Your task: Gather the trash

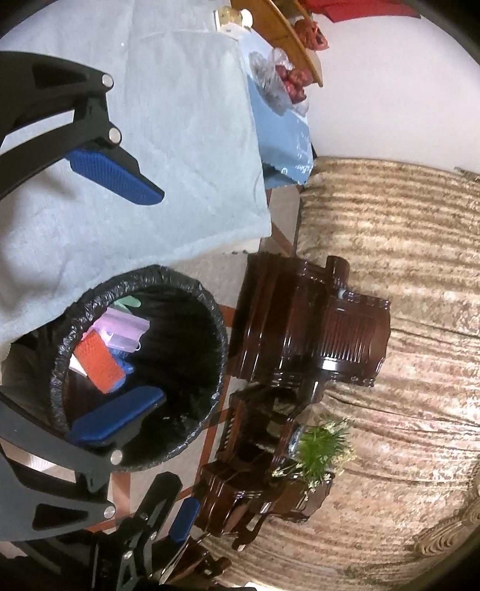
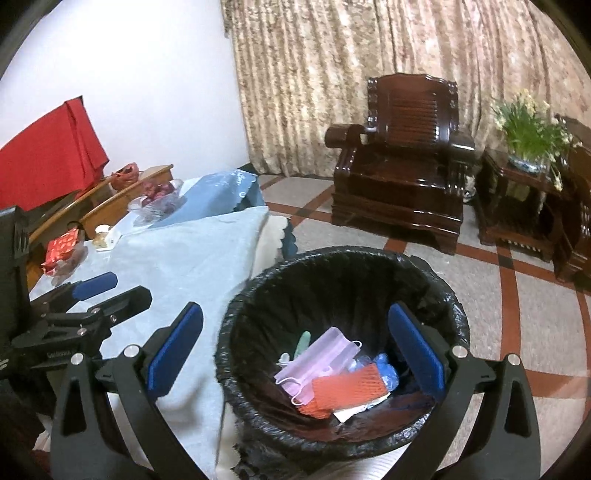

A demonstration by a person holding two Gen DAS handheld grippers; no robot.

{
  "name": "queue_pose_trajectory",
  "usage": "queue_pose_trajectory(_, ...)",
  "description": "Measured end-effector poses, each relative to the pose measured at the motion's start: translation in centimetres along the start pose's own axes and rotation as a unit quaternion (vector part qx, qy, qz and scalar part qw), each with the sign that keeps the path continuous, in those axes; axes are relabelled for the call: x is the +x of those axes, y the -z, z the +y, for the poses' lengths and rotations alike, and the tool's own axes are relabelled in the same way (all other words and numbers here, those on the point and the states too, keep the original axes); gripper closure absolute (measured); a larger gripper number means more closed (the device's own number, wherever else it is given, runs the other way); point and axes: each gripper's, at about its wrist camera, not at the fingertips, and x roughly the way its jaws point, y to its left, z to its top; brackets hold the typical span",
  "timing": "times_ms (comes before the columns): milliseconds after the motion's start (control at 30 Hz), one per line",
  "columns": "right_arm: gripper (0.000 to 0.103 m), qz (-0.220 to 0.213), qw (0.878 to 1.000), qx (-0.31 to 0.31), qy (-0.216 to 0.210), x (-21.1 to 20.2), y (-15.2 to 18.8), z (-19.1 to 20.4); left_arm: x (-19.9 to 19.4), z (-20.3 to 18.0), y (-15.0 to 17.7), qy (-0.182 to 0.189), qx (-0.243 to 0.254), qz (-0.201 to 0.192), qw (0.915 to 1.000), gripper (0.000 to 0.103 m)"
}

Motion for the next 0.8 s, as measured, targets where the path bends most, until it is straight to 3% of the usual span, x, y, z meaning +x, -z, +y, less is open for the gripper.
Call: queue_pose_trajectory(800,0.005,-0.032,0.999,-0.028,-0.014,-4.0,-1.7,4.1,-7.0,0.1,-1.3,-0.033,0.010,-0.051,0.9981,0.006)
